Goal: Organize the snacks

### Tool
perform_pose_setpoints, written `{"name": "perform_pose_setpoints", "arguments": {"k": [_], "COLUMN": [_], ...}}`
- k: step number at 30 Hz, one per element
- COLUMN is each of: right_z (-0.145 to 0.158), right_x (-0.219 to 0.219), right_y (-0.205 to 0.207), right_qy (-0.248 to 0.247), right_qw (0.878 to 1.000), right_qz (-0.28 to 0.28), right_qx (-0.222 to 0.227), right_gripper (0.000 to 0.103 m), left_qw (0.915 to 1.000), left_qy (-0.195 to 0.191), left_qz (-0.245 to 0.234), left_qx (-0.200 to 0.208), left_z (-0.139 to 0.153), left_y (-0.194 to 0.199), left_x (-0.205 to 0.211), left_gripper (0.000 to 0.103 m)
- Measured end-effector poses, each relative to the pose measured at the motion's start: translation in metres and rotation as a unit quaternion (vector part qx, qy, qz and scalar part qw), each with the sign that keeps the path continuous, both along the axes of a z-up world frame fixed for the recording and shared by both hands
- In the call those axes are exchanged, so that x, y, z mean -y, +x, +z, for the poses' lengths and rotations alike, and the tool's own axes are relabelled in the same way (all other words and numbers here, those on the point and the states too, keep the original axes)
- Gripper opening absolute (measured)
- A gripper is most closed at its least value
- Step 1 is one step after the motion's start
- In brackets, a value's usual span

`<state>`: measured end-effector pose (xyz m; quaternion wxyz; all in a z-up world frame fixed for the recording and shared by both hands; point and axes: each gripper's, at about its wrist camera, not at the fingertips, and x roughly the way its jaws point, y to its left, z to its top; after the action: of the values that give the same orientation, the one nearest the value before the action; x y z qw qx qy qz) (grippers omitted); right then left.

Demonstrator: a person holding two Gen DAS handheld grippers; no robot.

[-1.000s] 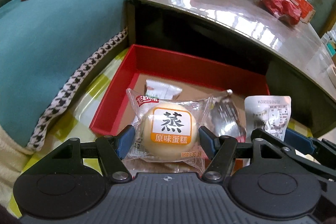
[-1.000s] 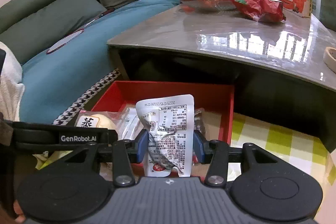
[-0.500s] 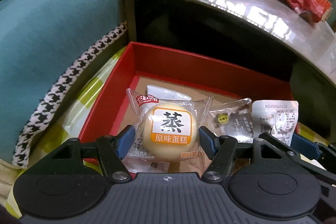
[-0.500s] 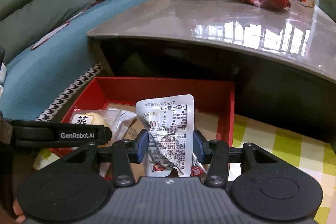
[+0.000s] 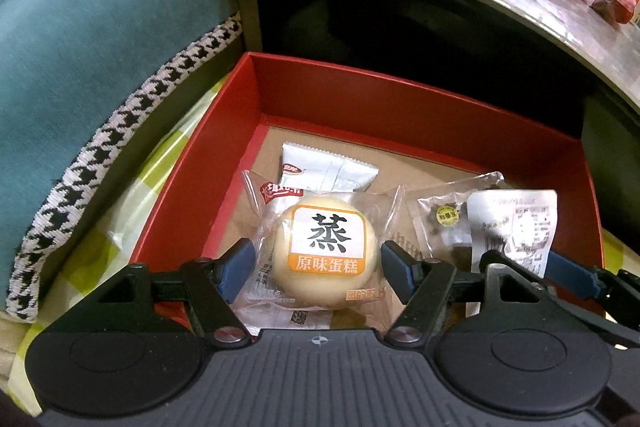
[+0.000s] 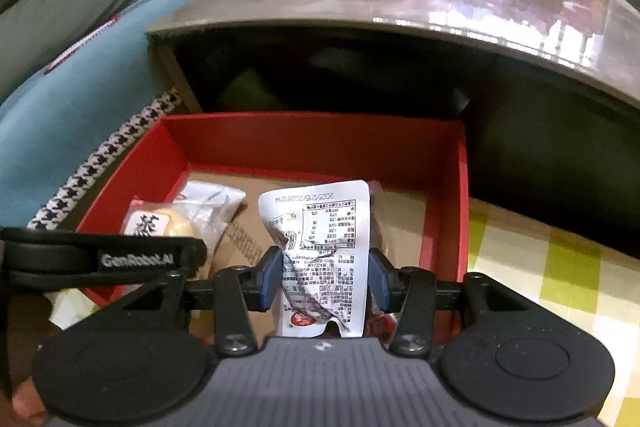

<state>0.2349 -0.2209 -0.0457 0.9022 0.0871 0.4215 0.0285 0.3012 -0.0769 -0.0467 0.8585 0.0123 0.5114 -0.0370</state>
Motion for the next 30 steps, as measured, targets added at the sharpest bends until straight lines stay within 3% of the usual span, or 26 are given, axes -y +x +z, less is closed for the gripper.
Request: {"name": "perform_pose_setpoints", "arguments": {"k": [13,30], "right_z": [0.004,0.03], "right_x": [0.002,-0.006], "right_y": [-0.006,-0.03], "right_qy": [0.003,-0.006], "right_qw": [1.0,1.0], "right_qz": [-0.006,0.0], "right_qx": [0.012,0.027], "right_gripper": [0.052,0.053], "left_qw": [1.0,0.9993], "left_qy": [-0.002,-0.03], "left_qz": [0.002,0.004], "left_qx": [0.009,0.022], "left_z": [0.009,0.037], "left_y": [0.003,-0.019], "left_x": [-0.001,-0.016], "left_gripper": [0.086,0.089]}}
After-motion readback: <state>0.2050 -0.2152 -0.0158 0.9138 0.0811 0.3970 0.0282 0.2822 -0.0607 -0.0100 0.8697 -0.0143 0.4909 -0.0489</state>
